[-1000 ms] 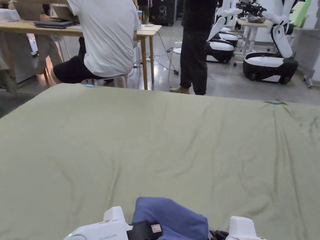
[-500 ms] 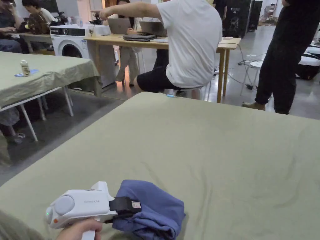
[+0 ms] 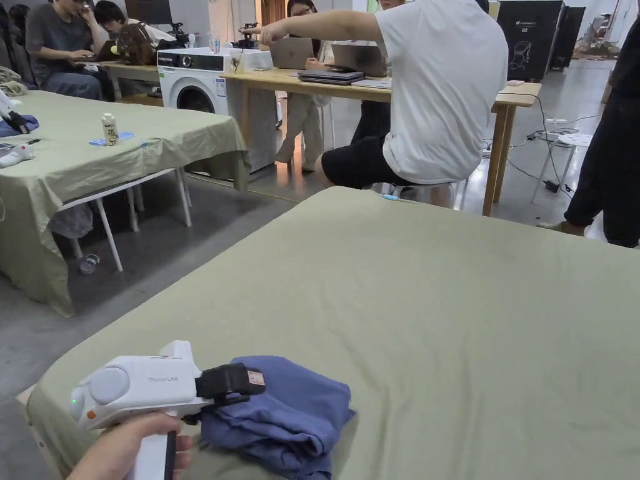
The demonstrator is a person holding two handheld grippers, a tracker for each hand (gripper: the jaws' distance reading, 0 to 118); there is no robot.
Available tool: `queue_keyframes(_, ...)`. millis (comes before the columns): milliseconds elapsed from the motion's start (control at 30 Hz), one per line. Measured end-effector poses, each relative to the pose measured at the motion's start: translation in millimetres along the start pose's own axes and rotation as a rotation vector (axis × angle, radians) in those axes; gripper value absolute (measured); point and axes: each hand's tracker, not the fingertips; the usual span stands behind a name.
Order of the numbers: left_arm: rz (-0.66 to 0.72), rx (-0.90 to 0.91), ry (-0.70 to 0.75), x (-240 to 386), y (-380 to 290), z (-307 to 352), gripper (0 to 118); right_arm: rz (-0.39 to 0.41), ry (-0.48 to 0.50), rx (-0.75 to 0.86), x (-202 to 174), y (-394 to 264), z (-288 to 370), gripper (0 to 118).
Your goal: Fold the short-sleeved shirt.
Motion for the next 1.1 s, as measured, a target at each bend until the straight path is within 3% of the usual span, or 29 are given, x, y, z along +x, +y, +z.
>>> queue_keyframes(200,-0.307,0.24,0.298,66,0,65,98,0.058,0.017,0.045,-16,25,-13,0)
queue_keyframes(233,-0.34,0.278,0.328,74,-2,70,87,0.062,0.019,0.054,-20,29,-13,0)
queue_keyframes(267,-0.377,0.31,0.358,84,-5,77,67,0.068,0.025,0.065,-22,33,-18,0)
queue_keyframes(333,-0.45,0.355,0.461,103,-15,81,0,0.087,0.023,0.083,-31,42,-18,0)
queue_keyframes(567,-0.526,0.414,0.46,147,-58,81,0,0.148,0.018,0.188,-61,71,-6,0)
queue_keyframes(700,-0.575,0.401,0.398,183,-84,61,0,0.13,0.005,0.27,-59,78,14,0)
queue_keyframes(833,-0.625,0.401,0.32,243,-115,36,0,0.12,-0.062,0.328,-29,77,37,0)
queue_keyframes(1100,-0.689,0.44,0.122,370,-165,-11,0,0.03,-0.278,0.47,77,63,118,0)
